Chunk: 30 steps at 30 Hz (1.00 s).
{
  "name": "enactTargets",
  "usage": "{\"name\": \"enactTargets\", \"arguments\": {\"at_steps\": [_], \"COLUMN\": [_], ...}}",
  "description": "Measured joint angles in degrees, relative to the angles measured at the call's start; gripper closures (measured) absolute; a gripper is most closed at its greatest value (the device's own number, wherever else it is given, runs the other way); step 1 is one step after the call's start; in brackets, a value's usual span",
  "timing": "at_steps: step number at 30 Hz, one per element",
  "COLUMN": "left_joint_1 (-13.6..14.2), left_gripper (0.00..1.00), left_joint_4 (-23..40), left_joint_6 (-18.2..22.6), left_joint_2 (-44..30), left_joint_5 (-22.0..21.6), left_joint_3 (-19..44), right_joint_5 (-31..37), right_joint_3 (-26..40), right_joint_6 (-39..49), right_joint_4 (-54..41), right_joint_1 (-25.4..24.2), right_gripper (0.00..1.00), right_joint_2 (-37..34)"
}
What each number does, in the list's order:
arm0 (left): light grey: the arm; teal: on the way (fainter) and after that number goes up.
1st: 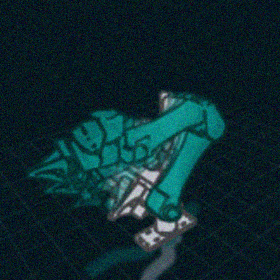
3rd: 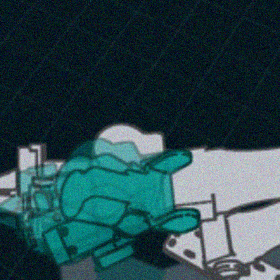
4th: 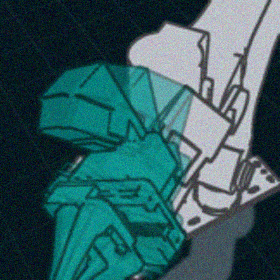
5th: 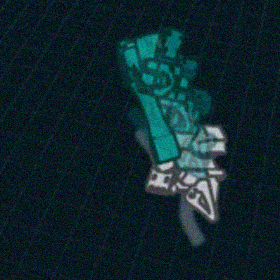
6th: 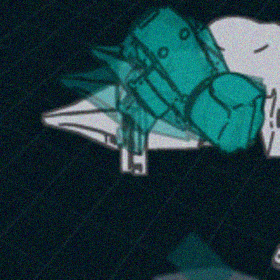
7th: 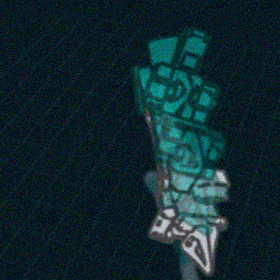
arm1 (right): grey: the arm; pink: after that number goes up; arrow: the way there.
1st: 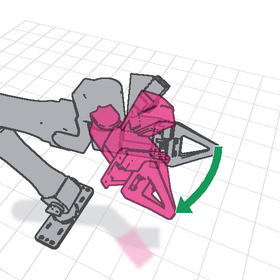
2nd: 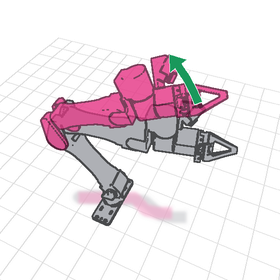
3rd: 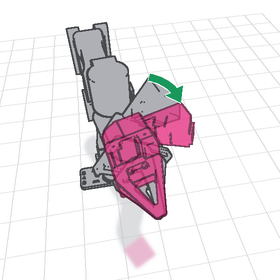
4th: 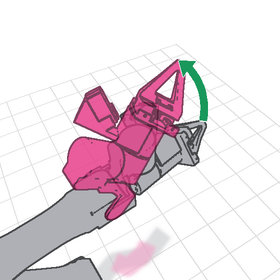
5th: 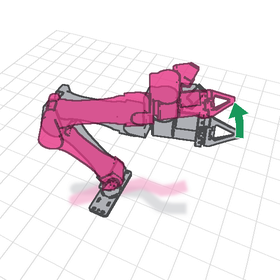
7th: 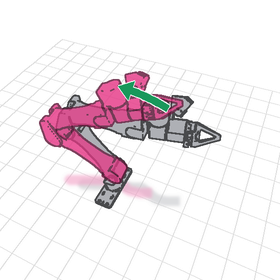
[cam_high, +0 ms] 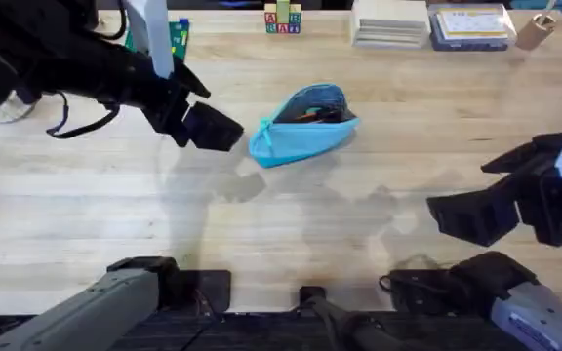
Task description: Unzip the bag, pick up the pens from the table one at a time and place them inside, then zip the bag closed.
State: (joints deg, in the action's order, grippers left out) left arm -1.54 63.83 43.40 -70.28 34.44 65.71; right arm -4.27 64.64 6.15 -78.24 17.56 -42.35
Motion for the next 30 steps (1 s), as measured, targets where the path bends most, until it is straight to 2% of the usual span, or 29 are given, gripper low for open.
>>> {"name": "enactTargets", "arguments": {"at_steps": [6,11,17,22,26,30], "left_joint_1": [0.00,-1.65,-9.02,-15.55,-20.20,-22.96], "left_gripper": [0.006,0.005,0.005,0.005,0.005,0.005], "left_joint_4": [0.05,3.16,10.67,13.74,11.86,5.44], "left_joint_6": [0.79,7.70,21.07,29.42,35.43,39.26], "left_joint_2": [0.00,0.00,0.00,0.00,0.00,-0.04], "left_joint_5": [-0.16,1.86,10.08,13.29,16.36,19.87], "left_joint_3": [0.00,0.00,0.00,-1.37,-6.40,-12.26], "right_joint_5": [0.00,-0.02,-0.02,-0.02,-0.02,-0.02], "right_joint_3": [0.00,0.00,0.00,0.00,0.00,0.00], "right_joint_6": [0.00,0.00,-0.54,-0.66,-0.74,-1.29], "right_joint_4": [0.00,0.00,0.03,0.33,1.45,1.66], "right_joint_1": [0.00,0.00,0.00,0.00,0.00,0.00], "right_gripper": [0.005,0.005,0.006,0.005,0.005,0.005], "right_joint_2": [0.00,0.00,-0.01,0.00,0.00,-0.02]}}
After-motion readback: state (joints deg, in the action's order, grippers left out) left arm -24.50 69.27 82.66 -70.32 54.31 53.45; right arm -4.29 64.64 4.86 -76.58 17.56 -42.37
